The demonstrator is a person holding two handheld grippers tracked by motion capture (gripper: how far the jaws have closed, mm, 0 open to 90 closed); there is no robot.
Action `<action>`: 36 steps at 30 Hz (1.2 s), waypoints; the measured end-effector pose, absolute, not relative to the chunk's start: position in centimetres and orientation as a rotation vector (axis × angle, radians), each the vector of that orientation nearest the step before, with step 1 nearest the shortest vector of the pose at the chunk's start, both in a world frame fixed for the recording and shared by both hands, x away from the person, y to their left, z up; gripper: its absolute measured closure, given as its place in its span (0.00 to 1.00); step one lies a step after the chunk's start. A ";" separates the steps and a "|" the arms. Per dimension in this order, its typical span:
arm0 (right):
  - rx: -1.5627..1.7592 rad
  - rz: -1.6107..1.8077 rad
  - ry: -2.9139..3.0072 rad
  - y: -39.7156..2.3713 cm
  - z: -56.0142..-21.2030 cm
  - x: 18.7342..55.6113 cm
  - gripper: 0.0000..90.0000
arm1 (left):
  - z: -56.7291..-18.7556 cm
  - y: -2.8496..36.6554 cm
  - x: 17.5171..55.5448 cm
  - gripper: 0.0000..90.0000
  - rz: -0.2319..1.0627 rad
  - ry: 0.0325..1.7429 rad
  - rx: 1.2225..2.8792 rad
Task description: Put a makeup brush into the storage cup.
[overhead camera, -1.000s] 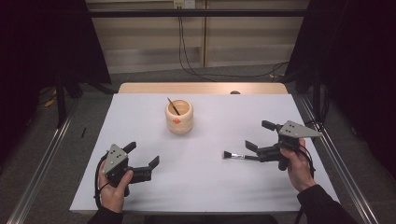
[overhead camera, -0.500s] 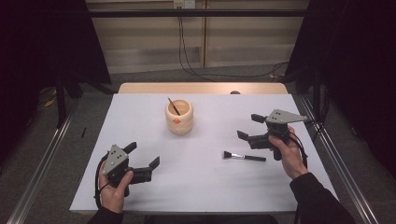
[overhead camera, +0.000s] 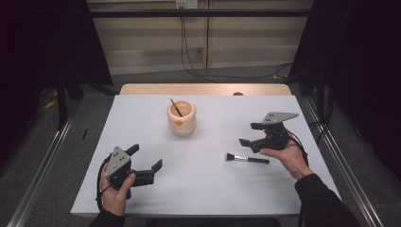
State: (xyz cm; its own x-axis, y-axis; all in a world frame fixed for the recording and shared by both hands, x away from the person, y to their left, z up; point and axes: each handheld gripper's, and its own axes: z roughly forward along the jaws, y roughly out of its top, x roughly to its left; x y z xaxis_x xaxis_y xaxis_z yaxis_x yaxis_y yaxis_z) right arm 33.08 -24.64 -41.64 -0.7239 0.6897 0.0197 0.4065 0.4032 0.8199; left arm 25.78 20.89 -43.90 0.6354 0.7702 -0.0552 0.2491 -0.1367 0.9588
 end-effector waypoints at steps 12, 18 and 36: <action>0.953 1.091 2.541 -24.6 -42.9 34.2 0.44 | -44.0 21.0 25.9 0.02 0.554 0.846 1.692; 0.924 1.045 2.653 -24.2 -43.0 34.3 0.52 | -44.0 21.1 25.9 0.02 0.554 0.842 1.699; 0.852 0.766 2.920 -23.2 -42.7 35.1 0.75 | -44.1 21.0 26.0 0.02 0.550 0.840 1.696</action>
State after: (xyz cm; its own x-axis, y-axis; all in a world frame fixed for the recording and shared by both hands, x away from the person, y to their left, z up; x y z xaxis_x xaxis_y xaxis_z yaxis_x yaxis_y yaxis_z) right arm 35.13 -23.24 -42.71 -0.8524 0.5068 0.1285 0.5046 0.7331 0.4561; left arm 25.96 21.01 -44.09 0.6394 0.7666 -0.0587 0.2523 -0.1370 0.9579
